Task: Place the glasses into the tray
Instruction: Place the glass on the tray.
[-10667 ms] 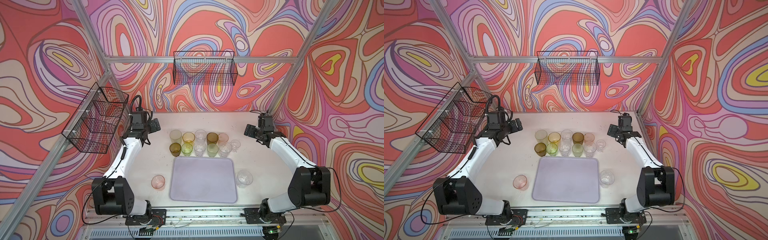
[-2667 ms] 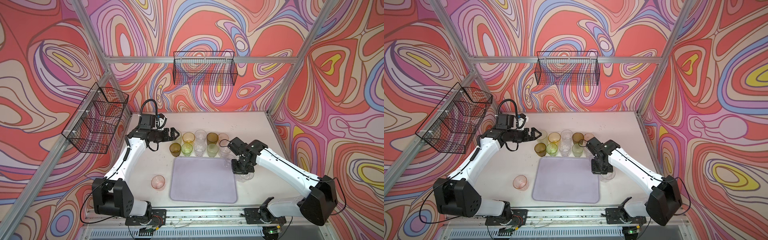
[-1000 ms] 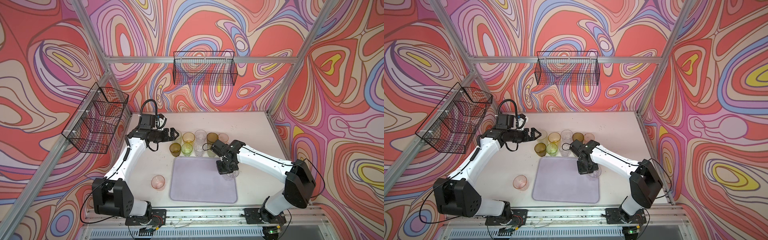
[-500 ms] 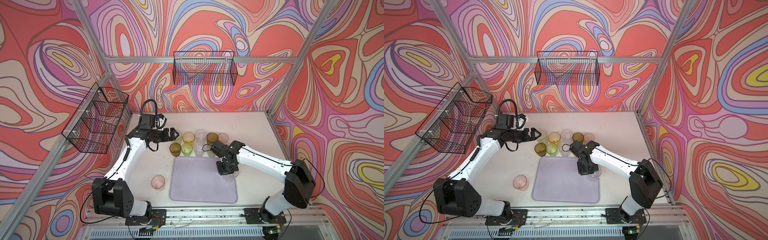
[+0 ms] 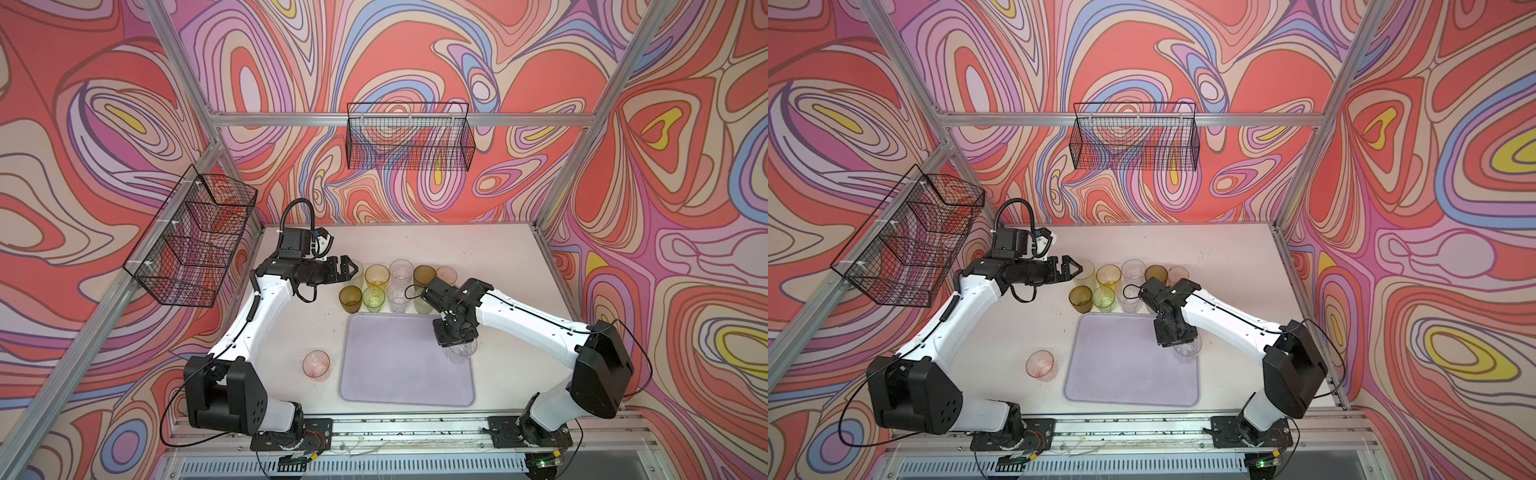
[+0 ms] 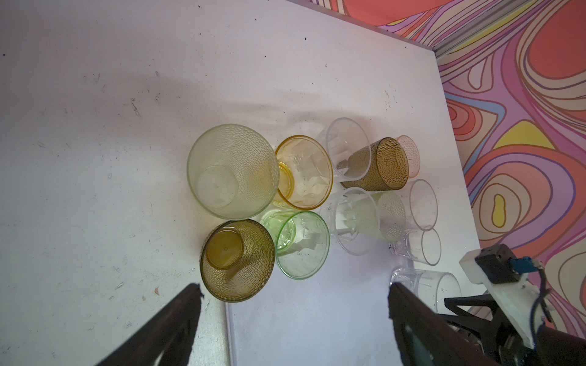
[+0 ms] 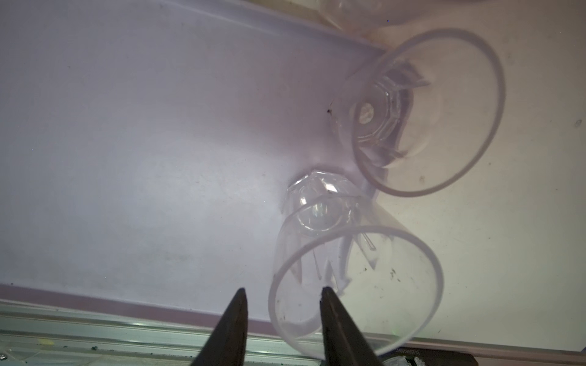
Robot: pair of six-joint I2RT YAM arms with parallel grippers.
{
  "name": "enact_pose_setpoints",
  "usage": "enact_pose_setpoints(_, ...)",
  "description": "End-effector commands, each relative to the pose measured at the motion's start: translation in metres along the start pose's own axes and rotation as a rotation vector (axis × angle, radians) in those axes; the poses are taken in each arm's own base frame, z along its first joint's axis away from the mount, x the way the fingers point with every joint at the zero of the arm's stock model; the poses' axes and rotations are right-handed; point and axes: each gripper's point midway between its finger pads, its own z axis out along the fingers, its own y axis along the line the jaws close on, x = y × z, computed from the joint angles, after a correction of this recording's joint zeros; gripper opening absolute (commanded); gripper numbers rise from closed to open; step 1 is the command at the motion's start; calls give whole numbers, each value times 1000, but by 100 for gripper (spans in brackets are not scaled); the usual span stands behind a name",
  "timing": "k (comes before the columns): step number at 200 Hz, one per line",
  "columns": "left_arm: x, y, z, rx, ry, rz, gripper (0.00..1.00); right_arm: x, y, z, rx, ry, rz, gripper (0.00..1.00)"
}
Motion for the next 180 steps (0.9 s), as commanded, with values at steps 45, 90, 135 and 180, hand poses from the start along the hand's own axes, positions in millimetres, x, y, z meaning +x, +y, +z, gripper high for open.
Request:
enact_pose_setpoints(45, 3, -1, -2, -11, 16, 6, 95, -31, 0, -36, 30, -142, -59, 43)
enact_pose_setpoints(90, 2, 0, -6, -22, 9, 15, 95, -59, 7, -39, 55, -194, -105, 45)
enact_pose_setpoints(135, 2, 0, -6, -27, 9, 20, 95, -86, 14, -36, 47, -216, -121, 45)
enact_pose_setpoints(180, 3, 0, -5, -22, 12, 16, 95, -103, 0, -30, 55, -213, -102, 42)
